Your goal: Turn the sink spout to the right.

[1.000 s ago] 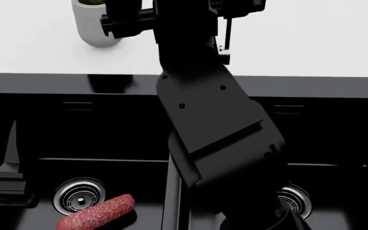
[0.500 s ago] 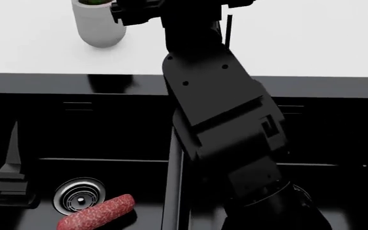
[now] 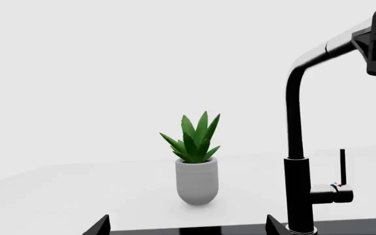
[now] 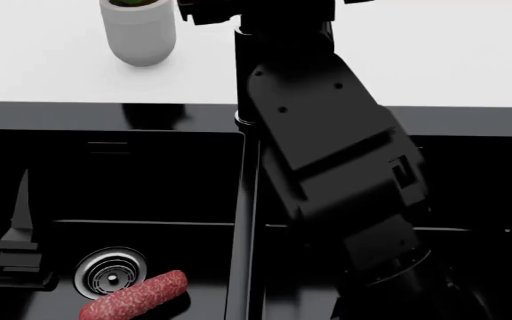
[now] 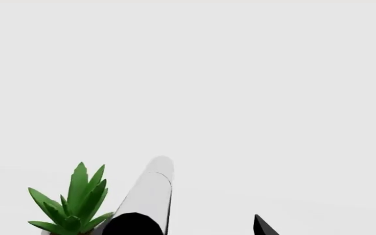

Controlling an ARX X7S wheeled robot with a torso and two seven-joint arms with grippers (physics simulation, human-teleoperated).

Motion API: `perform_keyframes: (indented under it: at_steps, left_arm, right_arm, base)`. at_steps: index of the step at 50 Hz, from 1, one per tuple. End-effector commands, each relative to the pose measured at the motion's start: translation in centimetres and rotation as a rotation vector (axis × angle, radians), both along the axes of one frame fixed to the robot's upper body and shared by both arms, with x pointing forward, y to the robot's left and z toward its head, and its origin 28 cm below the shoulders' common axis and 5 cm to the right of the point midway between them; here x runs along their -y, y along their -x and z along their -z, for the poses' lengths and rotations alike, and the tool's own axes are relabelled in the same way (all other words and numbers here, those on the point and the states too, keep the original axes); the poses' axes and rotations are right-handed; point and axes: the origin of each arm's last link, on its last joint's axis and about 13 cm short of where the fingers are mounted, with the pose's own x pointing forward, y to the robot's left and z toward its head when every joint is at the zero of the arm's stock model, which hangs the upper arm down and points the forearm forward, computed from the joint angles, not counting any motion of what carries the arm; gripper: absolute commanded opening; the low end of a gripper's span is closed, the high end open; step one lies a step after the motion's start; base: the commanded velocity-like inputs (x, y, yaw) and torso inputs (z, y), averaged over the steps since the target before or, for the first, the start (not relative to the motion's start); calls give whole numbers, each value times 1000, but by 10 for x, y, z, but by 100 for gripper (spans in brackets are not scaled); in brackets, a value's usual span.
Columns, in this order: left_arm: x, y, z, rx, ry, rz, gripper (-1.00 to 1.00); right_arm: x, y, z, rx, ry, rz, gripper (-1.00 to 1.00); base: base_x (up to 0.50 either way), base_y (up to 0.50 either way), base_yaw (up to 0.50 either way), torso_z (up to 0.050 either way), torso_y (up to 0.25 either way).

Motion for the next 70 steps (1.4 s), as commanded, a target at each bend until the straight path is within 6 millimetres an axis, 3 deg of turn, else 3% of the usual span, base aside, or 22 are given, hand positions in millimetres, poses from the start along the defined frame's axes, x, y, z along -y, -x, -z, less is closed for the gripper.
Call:
perform_keyframes:
  at_steps: [1,70]
  left_arm:
    - [0,0,0,-1,-5,1,100]
    - [0,-3,1,-16,-2,-3,100]
  right_arm:
    - [8,3,0,5,-4,28,100]
    - [57,4,-13,13,-15,197,100]
  base:
    - [0,0,0,0,0]
    - [0,0,0,0,0]
